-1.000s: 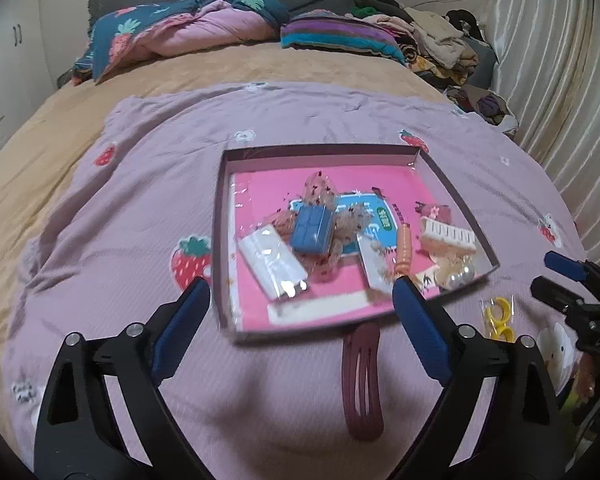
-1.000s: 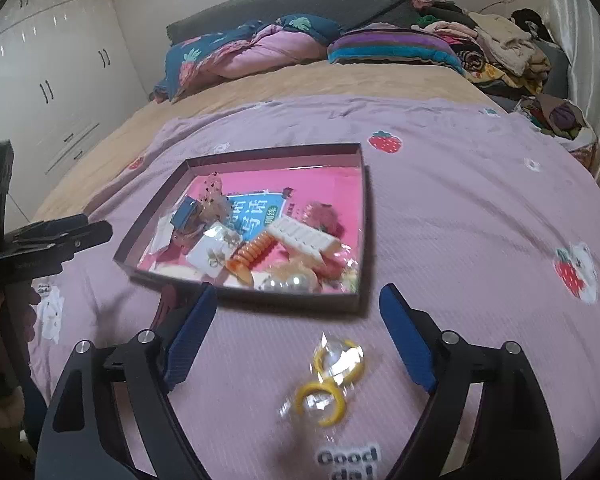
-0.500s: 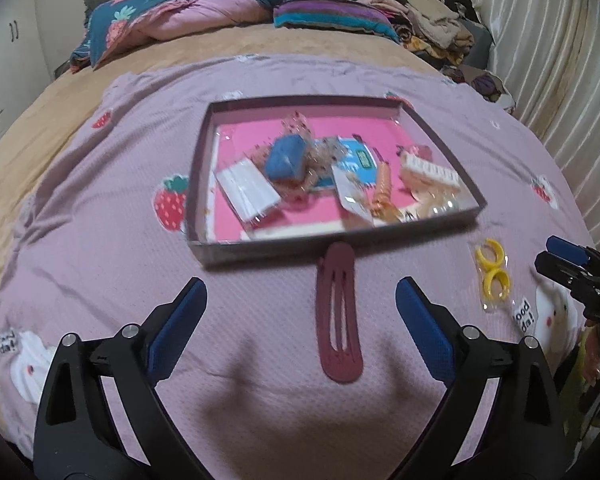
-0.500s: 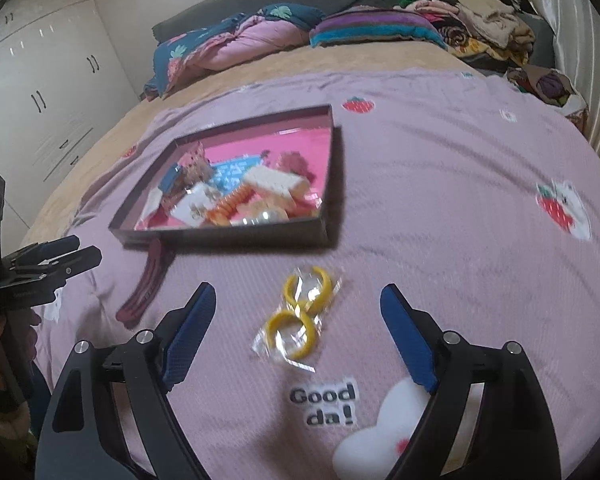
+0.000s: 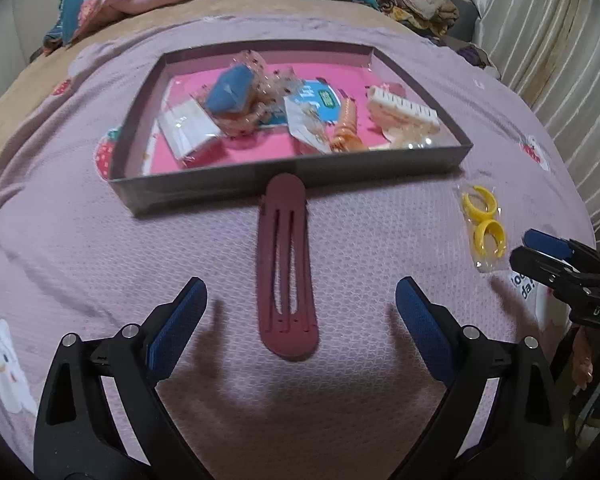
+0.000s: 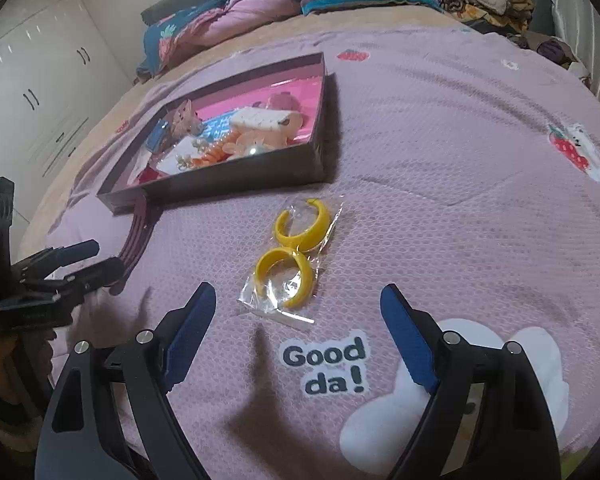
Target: Organize jewelry
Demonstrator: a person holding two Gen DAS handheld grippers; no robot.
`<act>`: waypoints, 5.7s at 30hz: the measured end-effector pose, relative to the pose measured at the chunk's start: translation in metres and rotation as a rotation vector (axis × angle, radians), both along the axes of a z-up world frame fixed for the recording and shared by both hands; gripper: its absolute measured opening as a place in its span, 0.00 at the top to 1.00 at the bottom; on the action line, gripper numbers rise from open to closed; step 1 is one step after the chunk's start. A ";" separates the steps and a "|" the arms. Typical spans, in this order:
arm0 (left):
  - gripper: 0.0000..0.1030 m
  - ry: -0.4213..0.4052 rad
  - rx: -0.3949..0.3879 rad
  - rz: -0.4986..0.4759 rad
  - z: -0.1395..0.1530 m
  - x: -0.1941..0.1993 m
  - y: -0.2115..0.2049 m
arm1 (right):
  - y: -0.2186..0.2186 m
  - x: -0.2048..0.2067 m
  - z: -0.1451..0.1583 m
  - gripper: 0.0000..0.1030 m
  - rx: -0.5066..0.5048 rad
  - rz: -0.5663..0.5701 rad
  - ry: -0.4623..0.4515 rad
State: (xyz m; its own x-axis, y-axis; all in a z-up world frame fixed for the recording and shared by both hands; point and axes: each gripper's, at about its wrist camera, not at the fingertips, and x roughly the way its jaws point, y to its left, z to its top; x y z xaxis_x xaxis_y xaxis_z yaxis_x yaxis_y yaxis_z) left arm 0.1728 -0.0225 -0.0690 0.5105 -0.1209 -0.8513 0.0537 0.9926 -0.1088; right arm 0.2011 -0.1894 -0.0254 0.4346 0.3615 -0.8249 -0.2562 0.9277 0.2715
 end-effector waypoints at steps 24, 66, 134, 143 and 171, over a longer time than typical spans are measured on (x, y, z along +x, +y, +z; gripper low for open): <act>0.76 0.012 0.040 0.013 -0.017 0.005 0.005 | 0.037 -0.007 0.004 0.62 0.008 0.108 -0.041; 0.76 -0.205 0.005 0.034 0.101 0.035 0.069 | 0.114 0.039 0.117 0.62 0.014 0.222 -0.306; 0.76 -0.052 -0.054 0.065 0.020 0.096 0.078 | 0.155 0.123 0.000 0.57 -0.083 0.221 -0.077; 0.75 -0.069 -0.047 0.074 0.031 0.092 0.077 | 0.140 0.111 0.018 0.47 -0.071 0.200 -0.105; 0.24 -0.219 -0.039 0.076 0.115 0.020 0.057 | 0.082 0.031 0.106 0.07 -0.017 0.101 -0.279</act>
